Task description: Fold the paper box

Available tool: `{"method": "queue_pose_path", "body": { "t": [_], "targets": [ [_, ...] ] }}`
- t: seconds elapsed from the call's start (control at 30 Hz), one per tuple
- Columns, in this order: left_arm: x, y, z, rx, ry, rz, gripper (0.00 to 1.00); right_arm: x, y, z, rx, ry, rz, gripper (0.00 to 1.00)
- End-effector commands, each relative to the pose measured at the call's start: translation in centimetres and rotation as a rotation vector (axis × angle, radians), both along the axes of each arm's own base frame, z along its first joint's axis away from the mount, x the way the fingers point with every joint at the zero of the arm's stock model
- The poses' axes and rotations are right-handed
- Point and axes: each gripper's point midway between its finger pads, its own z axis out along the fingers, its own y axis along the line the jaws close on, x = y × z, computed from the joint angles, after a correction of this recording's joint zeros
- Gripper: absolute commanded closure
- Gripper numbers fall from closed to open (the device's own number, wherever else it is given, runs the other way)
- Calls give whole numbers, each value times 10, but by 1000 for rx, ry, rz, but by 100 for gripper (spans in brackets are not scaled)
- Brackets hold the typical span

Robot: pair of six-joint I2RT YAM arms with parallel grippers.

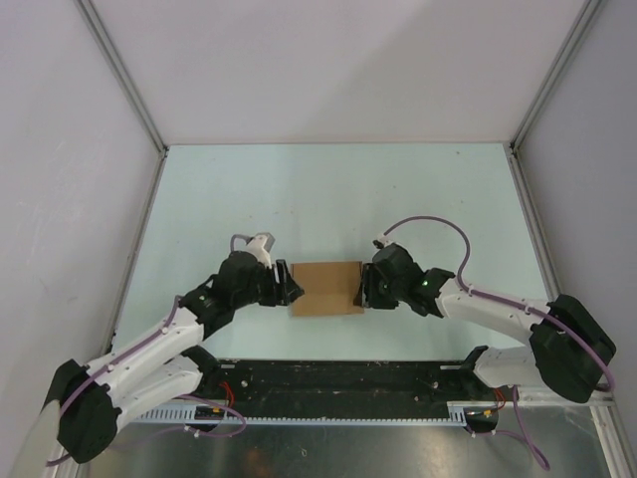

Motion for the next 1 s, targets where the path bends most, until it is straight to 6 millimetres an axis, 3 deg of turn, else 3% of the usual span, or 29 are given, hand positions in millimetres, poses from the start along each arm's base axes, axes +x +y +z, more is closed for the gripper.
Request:
{"method": "queue_pose_path", "body": {
  "t": [0.0,0.13,0.3,0.43,0.47,0.5,0.67,0.7,0.83,0.97],
  "targets": [
    [9,2,35,8,-70,16,36,9,-2,15,31,-51,-2,53],
    [15,5,63,19,-121,21,34,12,-8,23,40,-71,-4,44],
    [24,6,104,19,-202,24,30,23,-15,42,93,-108,-25,40],
    [39,-3,118,51,-253,-16,32,29,-30,48,71,-141,-54,39],
    [45,-8,107,84,-227,-36,34,30,-33,49,65,-147,-64,39],
    [50,-13,114,91,-249,-58,34,31,-38,47,51,-143,-73,39],
    [71,-43,103,101,-227,-153,40,33,-48,43,8,-169,-80,40],
    [76,-47,90,123,-195,-160,41,37,-52,41,-8,-189,-102,40],
    [86,-58,73,147,-166,-178,43,34,-61,33,-12,-192,-110,42],
    [92,-78,77,157,-232,-244,44,30,-65,32,20,-202,-121,43]
  ]
}}
